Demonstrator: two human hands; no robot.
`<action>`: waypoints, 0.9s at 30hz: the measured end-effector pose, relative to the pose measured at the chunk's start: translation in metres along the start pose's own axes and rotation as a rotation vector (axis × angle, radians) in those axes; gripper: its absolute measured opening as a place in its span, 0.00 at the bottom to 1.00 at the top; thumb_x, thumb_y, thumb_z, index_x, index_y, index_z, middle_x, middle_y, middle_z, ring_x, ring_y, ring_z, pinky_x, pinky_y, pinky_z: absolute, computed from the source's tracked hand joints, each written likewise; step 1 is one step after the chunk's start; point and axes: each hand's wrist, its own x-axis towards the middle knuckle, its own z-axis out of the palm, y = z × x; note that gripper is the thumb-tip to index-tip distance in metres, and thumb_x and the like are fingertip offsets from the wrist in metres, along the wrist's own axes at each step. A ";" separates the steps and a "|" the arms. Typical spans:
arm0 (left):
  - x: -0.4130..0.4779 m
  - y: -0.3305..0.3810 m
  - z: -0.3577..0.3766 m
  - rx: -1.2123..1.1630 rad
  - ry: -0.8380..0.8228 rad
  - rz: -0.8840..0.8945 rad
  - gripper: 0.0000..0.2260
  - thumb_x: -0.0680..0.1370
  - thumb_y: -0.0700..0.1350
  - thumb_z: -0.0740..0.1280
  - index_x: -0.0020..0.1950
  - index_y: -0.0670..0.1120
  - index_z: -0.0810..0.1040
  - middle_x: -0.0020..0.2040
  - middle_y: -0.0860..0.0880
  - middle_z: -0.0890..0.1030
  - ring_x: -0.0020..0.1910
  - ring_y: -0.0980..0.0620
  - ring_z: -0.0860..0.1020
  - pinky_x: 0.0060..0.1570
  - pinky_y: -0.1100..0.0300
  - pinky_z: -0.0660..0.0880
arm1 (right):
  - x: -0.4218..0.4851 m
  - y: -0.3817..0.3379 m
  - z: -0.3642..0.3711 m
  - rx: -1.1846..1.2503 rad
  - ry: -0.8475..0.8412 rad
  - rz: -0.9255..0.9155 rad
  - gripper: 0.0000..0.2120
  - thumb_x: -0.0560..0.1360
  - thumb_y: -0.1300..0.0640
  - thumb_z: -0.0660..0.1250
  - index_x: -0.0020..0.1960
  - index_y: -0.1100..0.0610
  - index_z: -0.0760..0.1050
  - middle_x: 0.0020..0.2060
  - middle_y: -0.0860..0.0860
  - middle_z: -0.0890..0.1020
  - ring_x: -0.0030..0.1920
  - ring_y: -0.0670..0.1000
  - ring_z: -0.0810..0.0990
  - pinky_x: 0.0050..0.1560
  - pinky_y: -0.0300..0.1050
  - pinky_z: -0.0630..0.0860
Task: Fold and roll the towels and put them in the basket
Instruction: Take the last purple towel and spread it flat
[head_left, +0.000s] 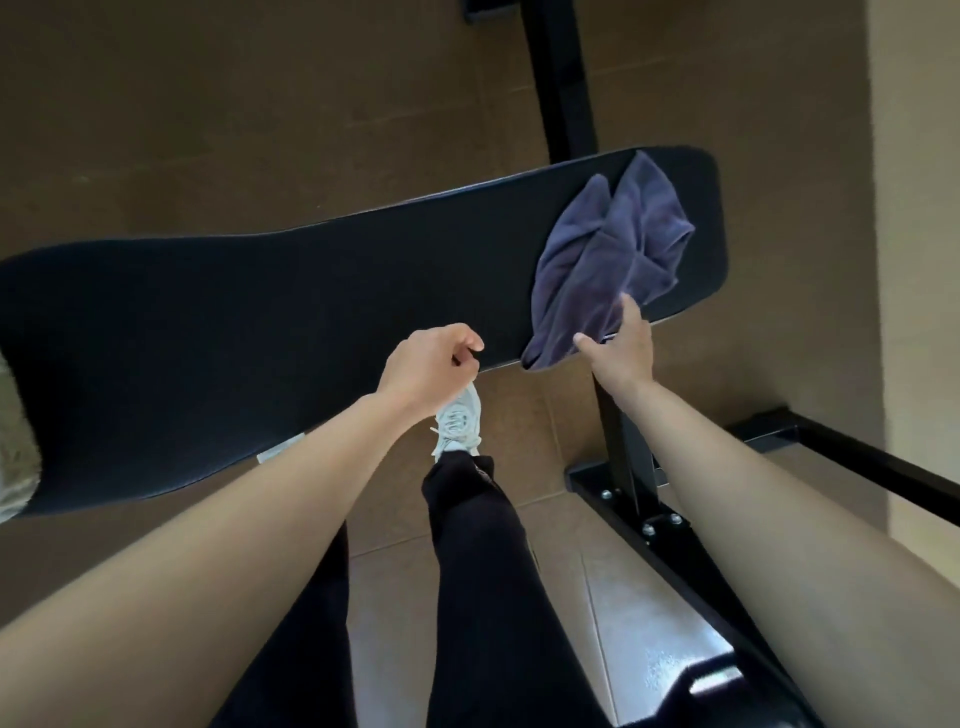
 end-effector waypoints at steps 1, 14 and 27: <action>0.008 0.005 0.006 0.016 -0.014 0.000 0.12 0.80 0.46 0.66 0.63 0.55 0.80 0.49 0.59 0.82 0.50 0.56 0.80 0.52 0.54 0.78 | 0.007 -0.002 0.000 0.045 0.010 0.021 0.43 0.76 0.53 0.75 0.82 0.47 0.54 0.78 0.54 0.65 0.76 0.57 0.69 0.72 0.54 0.70; 0.092 0.075 0.078 -0.043 -0.063 -0.109 0.17 0.78 0.53 0.71 0.66 0.52 0.79 0.56 0.53 0.84 0.55 0.51 0.81 0.52 0.55 0.77 | 0.074 0.015 -0.020 -0.099 -0.059 -0.054 0.10 0.77 0.53 0.72 0.52 0.58 0.78 0.49 0.55 0.83 0.51 0.57 0.83 0.58 0.60 0.80; 0.048 0.060 0.091 -0.192 0.071 -0.010 0.09 0.77 0.54 0.72 0.43 0.55 0.74 0.41 0.55 0.80 0.42 0.55 0.79 0.47 0.49 0.78 | -0.005 0.001 -0.017 0.232 0.077 0.036 0.12 0.78 0.59 0.71 0.60 0.57 0.74 0.56 0.54 0.79 0.51 0.50 0.82 0.55 0.52 0.83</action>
